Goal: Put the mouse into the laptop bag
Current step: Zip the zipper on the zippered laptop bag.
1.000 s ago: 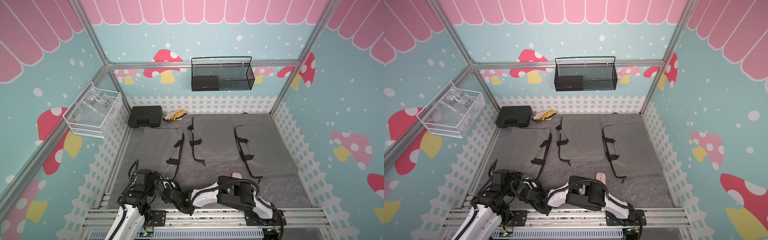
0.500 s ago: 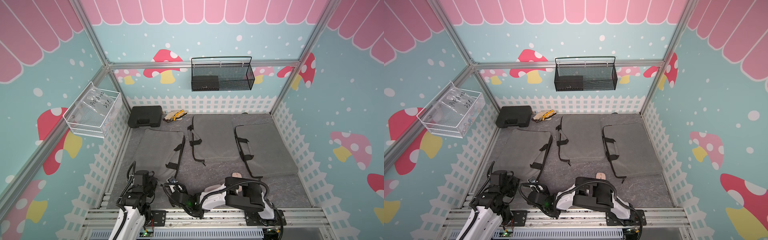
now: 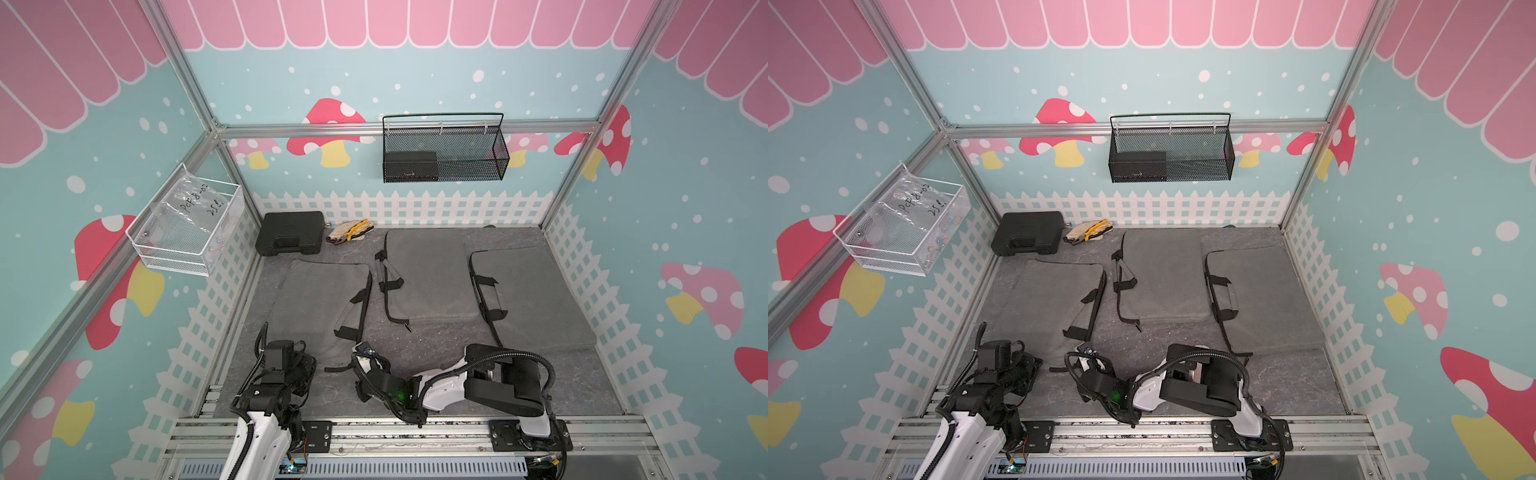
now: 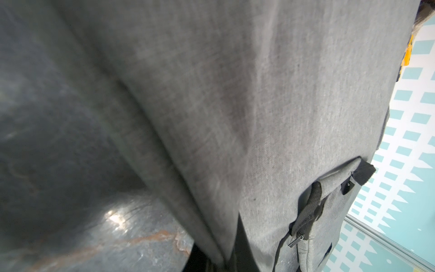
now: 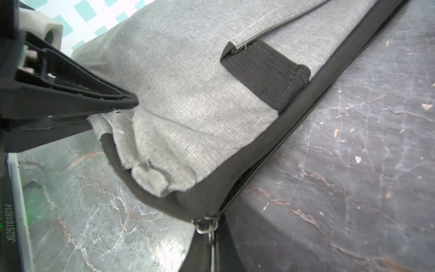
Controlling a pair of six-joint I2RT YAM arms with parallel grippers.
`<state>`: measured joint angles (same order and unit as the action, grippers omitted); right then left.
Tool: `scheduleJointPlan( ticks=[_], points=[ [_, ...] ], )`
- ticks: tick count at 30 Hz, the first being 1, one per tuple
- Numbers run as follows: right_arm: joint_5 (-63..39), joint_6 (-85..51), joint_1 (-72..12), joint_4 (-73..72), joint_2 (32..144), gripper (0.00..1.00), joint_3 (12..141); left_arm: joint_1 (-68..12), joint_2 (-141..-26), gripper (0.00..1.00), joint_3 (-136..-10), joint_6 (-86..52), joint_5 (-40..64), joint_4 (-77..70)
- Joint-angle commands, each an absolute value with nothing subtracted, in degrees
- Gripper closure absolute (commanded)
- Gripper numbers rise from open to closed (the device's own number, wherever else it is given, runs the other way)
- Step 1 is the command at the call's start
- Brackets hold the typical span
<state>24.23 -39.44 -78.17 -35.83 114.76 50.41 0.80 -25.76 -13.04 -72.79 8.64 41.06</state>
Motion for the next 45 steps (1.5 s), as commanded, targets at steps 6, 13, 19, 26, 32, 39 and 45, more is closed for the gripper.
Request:
scheduleJointPlan(
  ticks=[6, 13, 19, 26, 32, 39, 45],
  points=[
    [20.18, -36.18, -77.50, -35.11, 121.04, 1.00, 56.96, 1.84, -25.05, 0.38, -14.85, -71.92, 7.10, 49.96],
    [15.49, -35.31, -78.94, -33.73, 126.42, 1.00, 65.96, 1.78, -21.88, 0.20, -12.15, -74.34, 13.73, 50.16],
    [14.57, -35.27, -81.65, -34.03, 128.41, 1.00, 68.90, 1.84, -19.18, 0.19, -11.16, -75.15, 13.88, 50.36],
    [14.93, -35.72, -83.47, -35.13, 126.29, 1.00, 66.01, 1.76, -17.61, 0.58, -9.94, -75.94, 13.62, 50.14],
    [17.80, -35.87, -83.34, -36.44, 124.94, 1.00, 62.87, 1.86, -16.43, 0.86, -9.22, -76.19, 12.84, 50.24],
    [18.57, -36.27, -79.65, -35.95, 122.73, 1.00, 58.81, 1.93, -16.01, 1.00, -9.75, -75.68, 12.80, 50.36],
    [17.33, -37.18, -73.65, -36.21, 121.36, 1.00, 54.88, 1.89, -16.02, 1.00, -11.36, -74.90, 11.06, 52.13]
  ],
)
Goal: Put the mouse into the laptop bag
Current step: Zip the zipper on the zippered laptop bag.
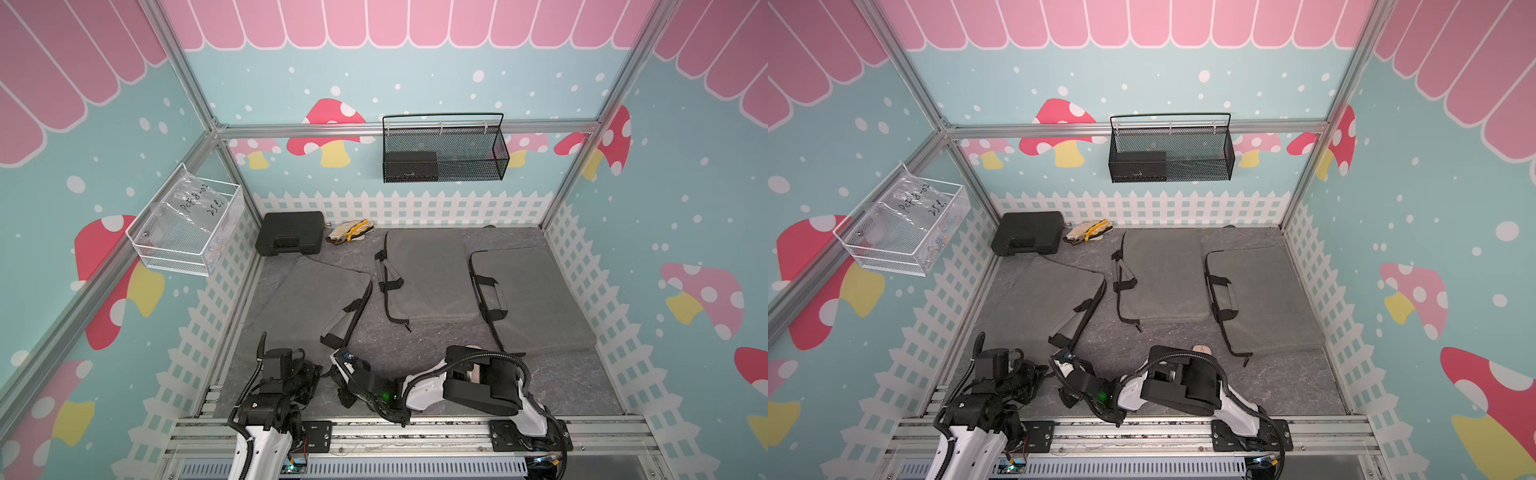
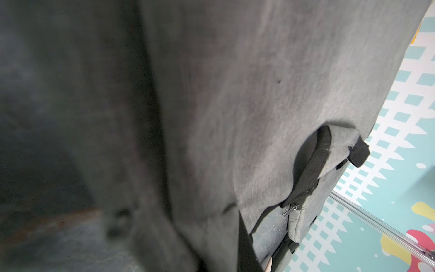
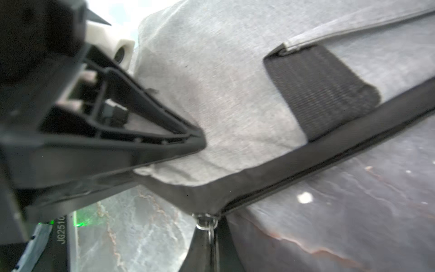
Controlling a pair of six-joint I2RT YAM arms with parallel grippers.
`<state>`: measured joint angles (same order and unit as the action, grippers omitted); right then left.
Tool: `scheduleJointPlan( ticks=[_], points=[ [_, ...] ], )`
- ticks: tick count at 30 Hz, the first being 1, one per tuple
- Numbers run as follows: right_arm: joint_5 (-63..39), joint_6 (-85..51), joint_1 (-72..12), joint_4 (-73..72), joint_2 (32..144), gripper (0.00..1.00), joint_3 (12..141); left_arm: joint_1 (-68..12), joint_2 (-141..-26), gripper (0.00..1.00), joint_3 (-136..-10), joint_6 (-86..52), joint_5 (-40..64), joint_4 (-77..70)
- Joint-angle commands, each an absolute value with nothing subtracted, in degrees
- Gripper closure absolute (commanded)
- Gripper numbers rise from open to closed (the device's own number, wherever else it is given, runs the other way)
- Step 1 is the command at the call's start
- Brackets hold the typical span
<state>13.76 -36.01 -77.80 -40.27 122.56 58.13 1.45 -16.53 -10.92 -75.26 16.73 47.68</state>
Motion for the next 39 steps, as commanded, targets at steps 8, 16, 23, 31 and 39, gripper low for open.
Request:
scheduleJointPlan(
  ticks=[8, 16, 23, 31, 39],
  points=[
    [17.07, -36.09, -66.19, -33.79, 120.94, 1.00, 54.23, 2.05, -14.93, 1.00, -15.13, -74.86, 7.40, 58.34],
    [15.73, -35.89, -60.80, -28.08, 122.55, 1.00, 58.91, 2.06, -10.27, 1.00, -18.46, -75.71, 4.82, 65.15],
    [17.63, -34.08, -58.18, -21.19, 123.78, 1.00, 65.45, 2.10, -5.46, 1.00, -21.74, -76.55, 1.61, 72.21],
    [19.37, -31.59, -54.96, -16.52, 121.62, 1.00, 70.53, 2.06, -5.74, 1.00, -22.21, -76.51, 1.47, 73.25],
    [20.46, -28.63, -51.02, -13.76, 119.62, 1.00, 74.36, 2.03, -6.47, 1.00, -24.66, -76.77, -0.92, 75.67]
  ],
)
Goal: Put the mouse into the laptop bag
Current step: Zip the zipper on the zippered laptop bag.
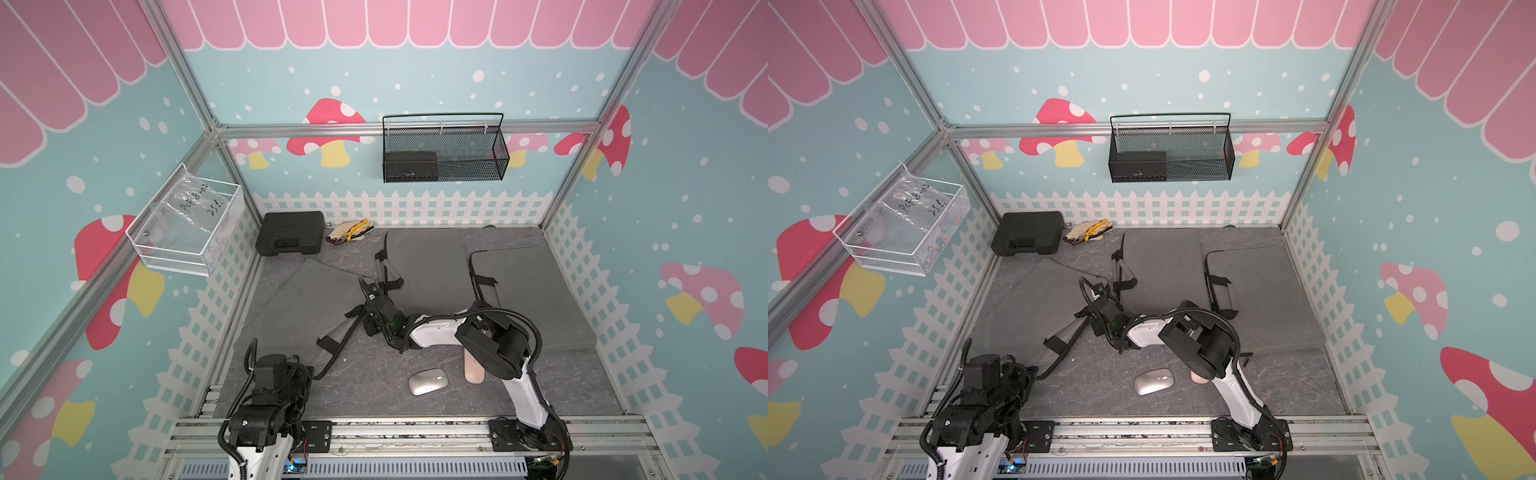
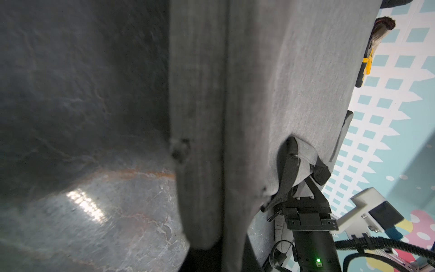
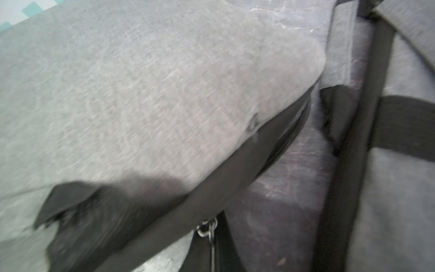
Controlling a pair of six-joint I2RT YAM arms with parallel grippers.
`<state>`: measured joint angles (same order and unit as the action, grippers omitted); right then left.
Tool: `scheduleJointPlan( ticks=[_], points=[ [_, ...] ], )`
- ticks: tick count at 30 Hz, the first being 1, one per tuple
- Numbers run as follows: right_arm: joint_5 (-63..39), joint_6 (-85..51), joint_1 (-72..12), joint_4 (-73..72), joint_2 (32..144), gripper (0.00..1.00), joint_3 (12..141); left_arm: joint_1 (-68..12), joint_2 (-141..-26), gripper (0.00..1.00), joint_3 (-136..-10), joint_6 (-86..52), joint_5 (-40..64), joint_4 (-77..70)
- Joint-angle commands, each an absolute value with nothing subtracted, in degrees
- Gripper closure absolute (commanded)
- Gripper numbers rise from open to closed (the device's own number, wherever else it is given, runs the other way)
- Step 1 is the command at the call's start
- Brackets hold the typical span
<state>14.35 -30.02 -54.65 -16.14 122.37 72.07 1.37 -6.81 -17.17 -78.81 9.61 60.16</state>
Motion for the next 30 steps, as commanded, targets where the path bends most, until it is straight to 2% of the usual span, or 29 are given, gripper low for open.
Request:
scheduleJointPlan(
  ticks=[1, 8, 11, 19, 26, 30],
  points=[
    [20.31, -28.33, -50.37, -13.34, 119.98, 1.00, 75.36, 2.06, -6.20, 1.00, -25.20, -76.85, -1.45, 76.17],
    [20.70, -24.77, -46.09, -8.38, 120.90, 1.00, 82.75, 2.06, -4.13, 1.00, -27.53, -77.60, -3.77, 79.07],
    [22.07, -24.12, -45.73, -7.83, 117.95, 1.00, 81.41, 2.06, -5.56, 1.00, -26.12, -77.27, -3.63, 77.23],
    [19.09, -26.19, -46.66, -15.05, 100.07, 1.00, 62.03, 2.48, -17.53, 1.00, -20.05, -76.38, 0.56, 63.11],
    [20.37, -27.00, -52.32, -22.55, 85.63, 1.00, 45.83, 7.28, -25.16, 1.00, -22.84, -72.84, -2.64, 57.99],
    [22.89, -28.44, -57.29, -23.77, 79.56, 1.00, 40.03, 11.13, -32.03, 1.00, -22.59, -69.58, 1.18, 50.76]
  ],
)
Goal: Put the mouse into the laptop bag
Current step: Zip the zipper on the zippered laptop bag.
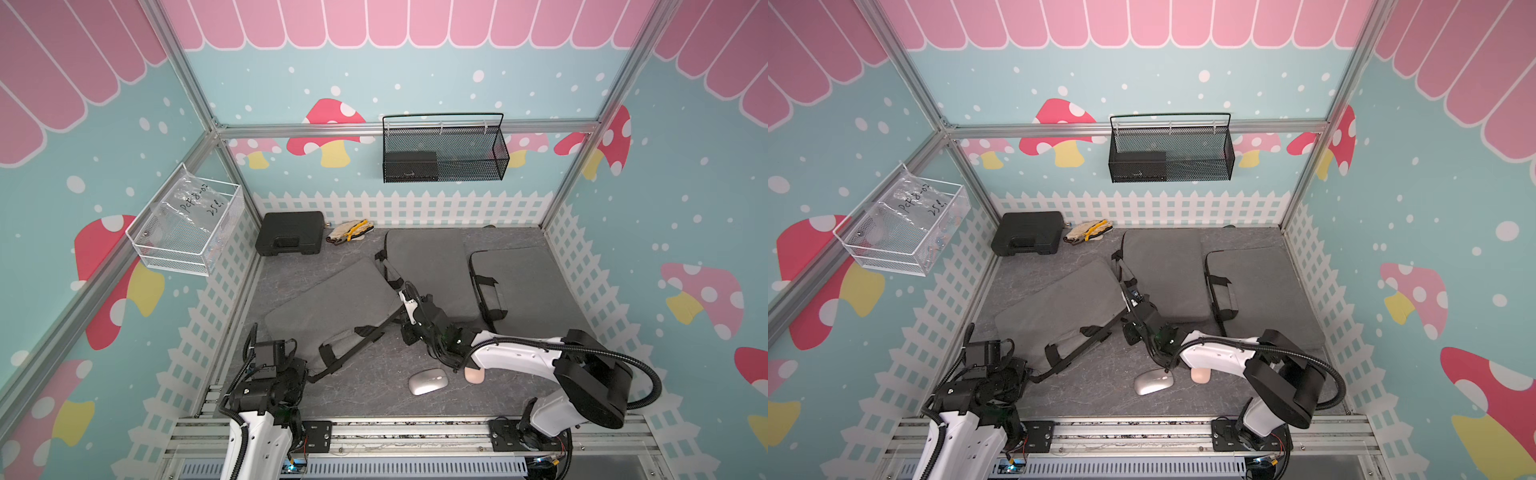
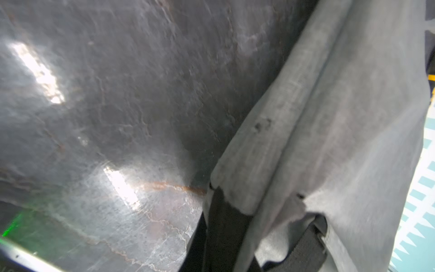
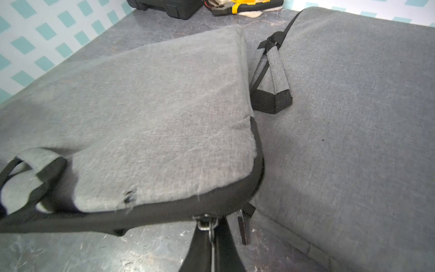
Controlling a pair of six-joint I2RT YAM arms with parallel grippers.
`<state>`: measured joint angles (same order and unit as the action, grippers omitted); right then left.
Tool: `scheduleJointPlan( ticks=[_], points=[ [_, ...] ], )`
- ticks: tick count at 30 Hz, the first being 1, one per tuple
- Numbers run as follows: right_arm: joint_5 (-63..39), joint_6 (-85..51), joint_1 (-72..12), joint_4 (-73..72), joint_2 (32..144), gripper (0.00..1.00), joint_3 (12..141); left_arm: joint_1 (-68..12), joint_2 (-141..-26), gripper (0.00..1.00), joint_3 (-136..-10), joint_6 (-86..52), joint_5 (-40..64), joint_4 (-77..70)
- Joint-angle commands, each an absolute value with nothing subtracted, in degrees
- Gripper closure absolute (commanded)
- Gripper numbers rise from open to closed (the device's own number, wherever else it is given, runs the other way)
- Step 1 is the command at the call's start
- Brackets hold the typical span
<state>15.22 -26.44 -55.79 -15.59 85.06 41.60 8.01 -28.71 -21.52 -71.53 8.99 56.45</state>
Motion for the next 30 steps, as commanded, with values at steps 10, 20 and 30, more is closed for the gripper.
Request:
scheduleJointPlan(
  ticks=[10, 20, 30],
  points=[
    [24.23, -33.45, -66.50, -27.72, 77.95, 1.00, 33.49, 17.45, -51.25, 1.00, -27.05, -62.77, 5.36, 39.33],
    [22.17, -37.82, -73.51, -32.14, 89.46, 1.00, 37.27, 17.50, -61.52, 0.49, -34.96, -60.67, 8.30, 39.59],
    [16.20, -38.56, -74.77, -36.53, 104.61, 1.00, 46.56, 11.95, -56.40, 0.24, -36.48, -62.13, 9.10, 47.46]
  ],
)
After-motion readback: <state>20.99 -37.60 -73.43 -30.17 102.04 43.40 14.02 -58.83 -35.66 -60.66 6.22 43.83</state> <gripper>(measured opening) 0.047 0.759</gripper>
